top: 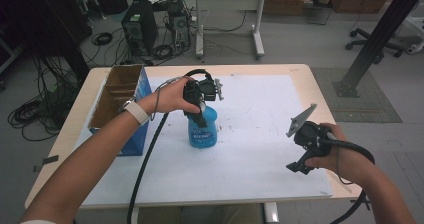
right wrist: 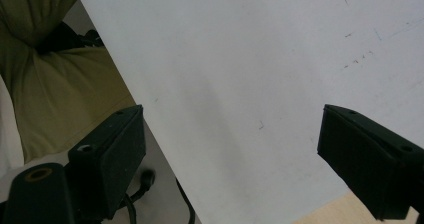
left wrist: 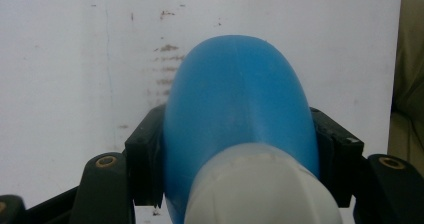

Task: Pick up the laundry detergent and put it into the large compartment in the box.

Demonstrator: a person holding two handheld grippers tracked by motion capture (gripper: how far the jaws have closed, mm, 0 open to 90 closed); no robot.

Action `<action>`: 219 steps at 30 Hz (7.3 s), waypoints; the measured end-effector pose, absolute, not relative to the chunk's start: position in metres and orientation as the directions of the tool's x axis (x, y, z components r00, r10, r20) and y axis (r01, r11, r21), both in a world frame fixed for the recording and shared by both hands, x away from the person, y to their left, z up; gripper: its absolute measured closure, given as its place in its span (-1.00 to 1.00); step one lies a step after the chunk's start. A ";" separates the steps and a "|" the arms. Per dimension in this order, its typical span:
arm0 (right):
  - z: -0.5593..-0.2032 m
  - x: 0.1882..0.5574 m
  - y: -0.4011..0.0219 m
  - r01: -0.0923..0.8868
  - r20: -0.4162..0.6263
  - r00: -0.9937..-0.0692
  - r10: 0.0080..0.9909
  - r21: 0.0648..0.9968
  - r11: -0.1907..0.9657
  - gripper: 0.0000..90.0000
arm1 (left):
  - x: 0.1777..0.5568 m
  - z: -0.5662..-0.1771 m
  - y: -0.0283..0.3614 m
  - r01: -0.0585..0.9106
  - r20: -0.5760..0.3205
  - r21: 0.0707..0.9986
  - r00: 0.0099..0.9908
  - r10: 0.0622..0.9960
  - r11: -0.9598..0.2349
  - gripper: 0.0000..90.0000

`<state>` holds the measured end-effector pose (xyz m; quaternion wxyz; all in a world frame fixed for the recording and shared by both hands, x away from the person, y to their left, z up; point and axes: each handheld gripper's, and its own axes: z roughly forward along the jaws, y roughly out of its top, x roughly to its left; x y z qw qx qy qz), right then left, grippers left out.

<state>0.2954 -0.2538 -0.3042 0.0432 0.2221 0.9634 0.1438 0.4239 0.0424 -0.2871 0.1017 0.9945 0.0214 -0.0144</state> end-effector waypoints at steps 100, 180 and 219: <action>-0.296 0.291 -0.241 0.348 -0.042 -0.923 0.383 0.332 0.877 -0.73 | 0.388 -0.203 0.060 0.364 0.006 0.189 0.928 0.372 -0.912 -0.17; -0.287 0.307 -0.223 0.273 -0.058 -0.949 0.311 0.346 0.898 -0.73 | 0.386 -0.091 0.127 0.803 0.021 0.226 0.562 0.827 -0.552 -0.17; -0.285 0.308 -0.220 0.250 -0.063 -0.955 0.290 0.355 0.901 -0.73 | 0.384 -0.049 0.186 0.920 0.019 0.261 0.298 0.954 -0.292 -0.17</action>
